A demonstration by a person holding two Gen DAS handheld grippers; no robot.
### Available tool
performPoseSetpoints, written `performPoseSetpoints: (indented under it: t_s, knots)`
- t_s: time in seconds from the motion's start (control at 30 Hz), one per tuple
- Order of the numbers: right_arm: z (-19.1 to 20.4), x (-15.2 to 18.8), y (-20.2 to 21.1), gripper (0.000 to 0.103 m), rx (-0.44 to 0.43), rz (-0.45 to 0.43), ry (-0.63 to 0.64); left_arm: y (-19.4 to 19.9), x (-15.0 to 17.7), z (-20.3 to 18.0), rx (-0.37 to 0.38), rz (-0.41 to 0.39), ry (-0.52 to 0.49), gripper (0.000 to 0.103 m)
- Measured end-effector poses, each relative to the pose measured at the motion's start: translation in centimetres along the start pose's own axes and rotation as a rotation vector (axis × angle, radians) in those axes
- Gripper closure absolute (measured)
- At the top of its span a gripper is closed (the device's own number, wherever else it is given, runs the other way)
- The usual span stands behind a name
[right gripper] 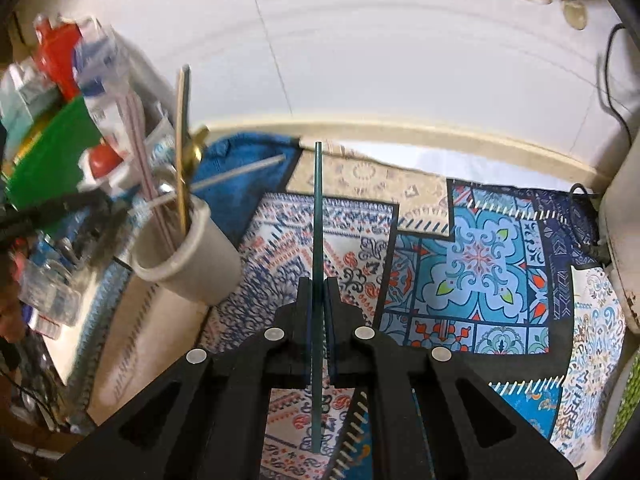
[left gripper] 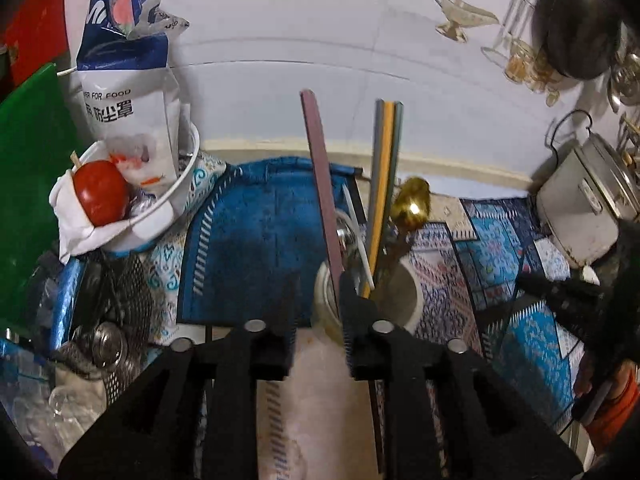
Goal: Organize utensils
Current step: 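Lower the green chopstick into the white cup with the right tool and open it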
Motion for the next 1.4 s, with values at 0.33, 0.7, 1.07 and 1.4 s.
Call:
performPoseSetpoints:
  t_s: [0.33, 0.7, 1.07, 1.4]
  knots:
    - [1.1, -1.6, 3.6, 0.098, 0.009, -0.106, 0.012, 0.3, 4.2, -2.9, 0.036, 0.062, -0.040, 0.070]
    - [4.2, -7.6, 6.9, 0.098, 0.001, -0.224, 0.119, 1.7, 4.6, -0.9, 0.015, 0.035, 0.024, 0.070]
    - [10.9, -12.8, 7.9, 0.098, -0.064, -0.304, 0.252, 3.6, 3.5, 0.6, 0.020, -0.032, 0.069, 0.069]
    - [13.2, -9.0, -0.1, 0.098, -0.107, -0.131, 0.259, 4.9, 3.3, 1.2, -0.016, -0.074, 0.093, 0.068]
Point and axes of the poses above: each gripper's, at about its wrist camera, not at the fingertips, and y roughly against the way its jaws point, z to its left, x to its underside, the point moved 10 cm from there along -y, roughly the way its jaws point, and after that the axes turned 10 degrees about y, right-handed, at the moved point
